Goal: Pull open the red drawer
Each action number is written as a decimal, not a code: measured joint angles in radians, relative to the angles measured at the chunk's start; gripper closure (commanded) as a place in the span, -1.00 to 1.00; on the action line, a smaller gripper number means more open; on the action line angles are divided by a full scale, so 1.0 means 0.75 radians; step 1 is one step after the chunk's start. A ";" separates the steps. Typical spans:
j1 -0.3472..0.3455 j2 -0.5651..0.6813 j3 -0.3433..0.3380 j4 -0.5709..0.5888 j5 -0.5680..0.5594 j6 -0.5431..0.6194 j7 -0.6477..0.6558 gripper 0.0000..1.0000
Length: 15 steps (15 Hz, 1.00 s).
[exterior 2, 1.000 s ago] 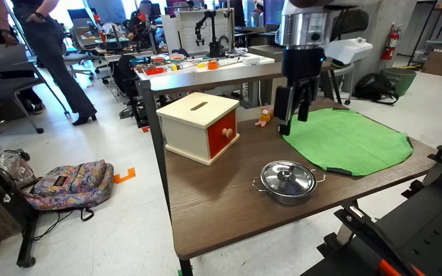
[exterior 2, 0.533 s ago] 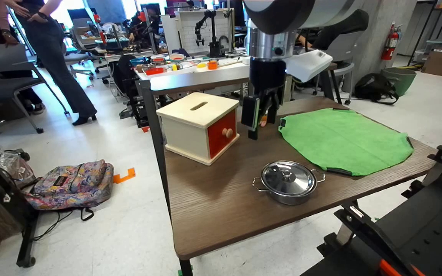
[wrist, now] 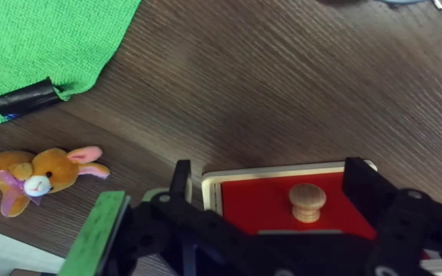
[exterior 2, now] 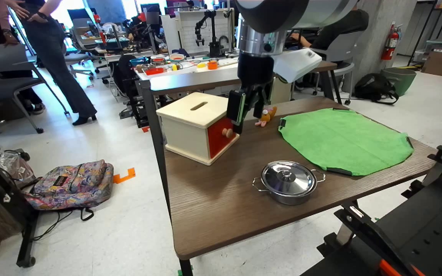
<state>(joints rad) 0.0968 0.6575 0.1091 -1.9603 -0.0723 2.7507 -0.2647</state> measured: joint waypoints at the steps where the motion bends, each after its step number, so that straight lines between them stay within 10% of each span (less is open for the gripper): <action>1: 0.000 0.001 0.007 -0.001 0.000 0.000 0.000 -1.00; 15: 0.001 0.093 0.027 0.037 0.000 0.021 0.000 -1.00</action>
<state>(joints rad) 0.0973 0.7268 0.1293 -1.9327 -0.0723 2.7663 -0.2645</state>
